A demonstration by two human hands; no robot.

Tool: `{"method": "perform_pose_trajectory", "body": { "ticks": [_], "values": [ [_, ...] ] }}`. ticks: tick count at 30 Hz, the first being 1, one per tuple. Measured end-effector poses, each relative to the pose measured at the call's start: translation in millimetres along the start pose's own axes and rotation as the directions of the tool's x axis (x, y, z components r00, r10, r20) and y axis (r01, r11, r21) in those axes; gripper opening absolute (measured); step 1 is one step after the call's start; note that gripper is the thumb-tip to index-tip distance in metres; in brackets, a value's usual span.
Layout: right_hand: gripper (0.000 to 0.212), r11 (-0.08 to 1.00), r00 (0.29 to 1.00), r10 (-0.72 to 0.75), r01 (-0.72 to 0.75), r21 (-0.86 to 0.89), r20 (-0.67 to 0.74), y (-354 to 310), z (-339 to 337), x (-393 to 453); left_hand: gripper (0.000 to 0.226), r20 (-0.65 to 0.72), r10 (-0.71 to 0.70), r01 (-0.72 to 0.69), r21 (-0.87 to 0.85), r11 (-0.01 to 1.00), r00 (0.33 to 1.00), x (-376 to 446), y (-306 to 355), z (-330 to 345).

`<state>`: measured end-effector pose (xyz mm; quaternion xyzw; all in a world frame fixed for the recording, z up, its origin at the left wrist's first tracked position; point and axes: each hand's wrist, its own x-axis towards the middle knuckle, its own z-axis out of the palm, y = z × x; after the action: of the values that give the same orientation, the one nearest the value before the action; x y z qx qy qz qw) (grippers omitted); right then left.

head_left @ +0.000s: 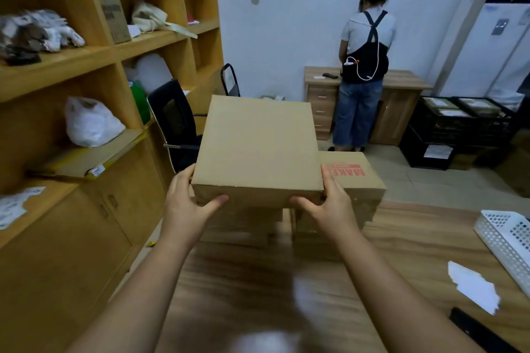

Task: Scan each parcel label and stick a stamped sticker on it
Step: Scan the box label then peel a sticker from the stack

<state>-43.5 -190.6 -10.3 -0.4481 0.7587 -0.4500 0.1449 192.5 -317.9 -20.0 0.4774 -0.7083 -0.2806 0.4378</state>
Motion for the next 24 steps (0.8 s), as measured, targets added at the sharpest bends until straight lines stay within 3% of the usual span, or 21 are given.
{"method": "perform_pose_trajectory", "body": {
  "ticks": [6,10,14,19,21,24],
  "values": [
    [0.101,0.996,1.0,-0.005,0.006,0.091,-0.016,37.2,-46.7,-81.4,0.094,0.183,-0.061,0.116,-0.309,0.944,0.981,-89.9,26.8,0.9],
    [0.1,0.986,0.996,0.05,-0.06,0.154,0.068,66.7,-55.9,-142.3,0.084,0.233,-0.02,0.106,-0.36,0.927,0.972,-144.4,41.8,-4.1],
    [0.079,0.934,0.956,0.148,-0.219,0.282,0.254,107.6,-42.9,-192.0,0.084,0.262,0.022,0.023,-0.167,0.986,0.965,-180.9,50.8,-12.8],
    [0.057,0.88,0.841,0.263,-0.41,0.24,0.473,130.9,-34.5,-217.7,0.084,0.321,0.019,-0.038,0.053,0.998,0.947,-208.4,52.4,7.8],
    [0.065,0.871,0.83,0.317,-0.446,0.206,0.459,130.5,-34.8,-216.4,0.085,0.372,0.033,-0.086,0.127,0.988,0.928,-212.0,43.9,22.1],
    [0.064,0.901,0.886,0.351,-0.407,0.148,0.302,125.4,-36.3,-203.2,0.084,0.466,0.051,-0.201,0.279,0.939,0.884,-216.5,31.2,43.5]
  ]
}}
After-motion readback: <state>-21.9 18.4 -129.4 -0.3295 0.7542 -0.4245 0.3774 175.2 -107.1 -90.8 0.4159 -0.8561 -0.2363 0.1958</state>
